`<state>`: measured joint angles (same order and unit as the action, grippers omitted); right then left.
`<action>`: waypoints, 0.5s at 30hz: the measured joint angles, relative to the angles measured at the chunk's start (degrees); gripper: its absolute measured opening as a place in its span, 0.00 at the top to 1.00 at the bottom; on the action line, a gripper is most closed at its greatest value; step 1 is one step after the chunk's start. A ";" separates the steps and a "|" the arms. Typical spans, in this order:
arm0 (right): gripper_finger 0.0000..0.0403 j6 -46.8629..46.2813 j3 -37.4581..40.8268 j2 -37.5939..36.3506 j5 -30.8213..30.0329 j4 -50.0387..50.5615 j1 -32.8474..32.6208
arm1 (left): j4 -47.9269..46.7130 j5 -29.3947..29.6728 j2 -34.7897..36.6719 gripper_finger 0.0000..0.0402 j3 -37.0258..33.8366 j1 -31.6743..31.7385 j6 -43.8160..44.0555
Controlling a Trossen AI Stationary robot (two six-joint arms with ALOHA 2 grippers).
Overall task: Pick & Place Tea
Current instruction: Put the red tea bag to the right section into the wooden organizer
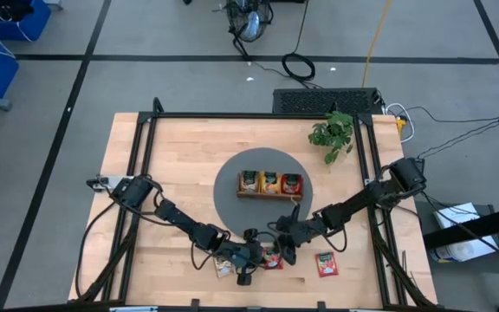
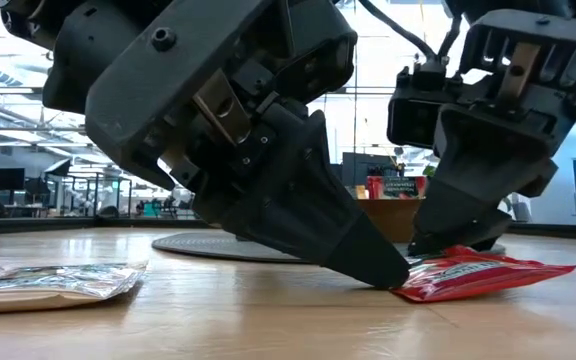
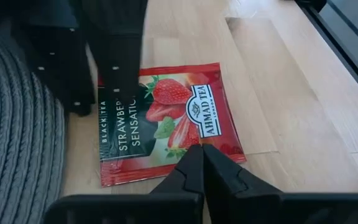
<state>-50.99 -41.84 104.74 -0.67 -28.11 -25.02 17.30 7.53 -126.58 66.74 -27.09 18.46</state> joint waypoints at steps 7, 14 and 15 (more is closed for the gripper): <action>0.76 -0.27 0.03 -0.43 3.92 0.94 -0.11 | 0.02 -0.04 0.00 0.99 -0.04 -0.02 -0.35; 0.80 -1.00 0.06 -0.76 10.28 2.10 0.57 | 0.19 -0.07 0.00 0.97 -0.09 -0.02 -0.33; 0.80 -0.41 0.08 -1.36 10.55 2.71 0.69 | 0.20 -0.09 0.00 0.98 -0.09 -0.02 -0.33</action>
<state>-51.39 -41.76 103.38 9.87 -25.39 -24.33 17.51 7.44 -126.58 66.65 -27.11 18.13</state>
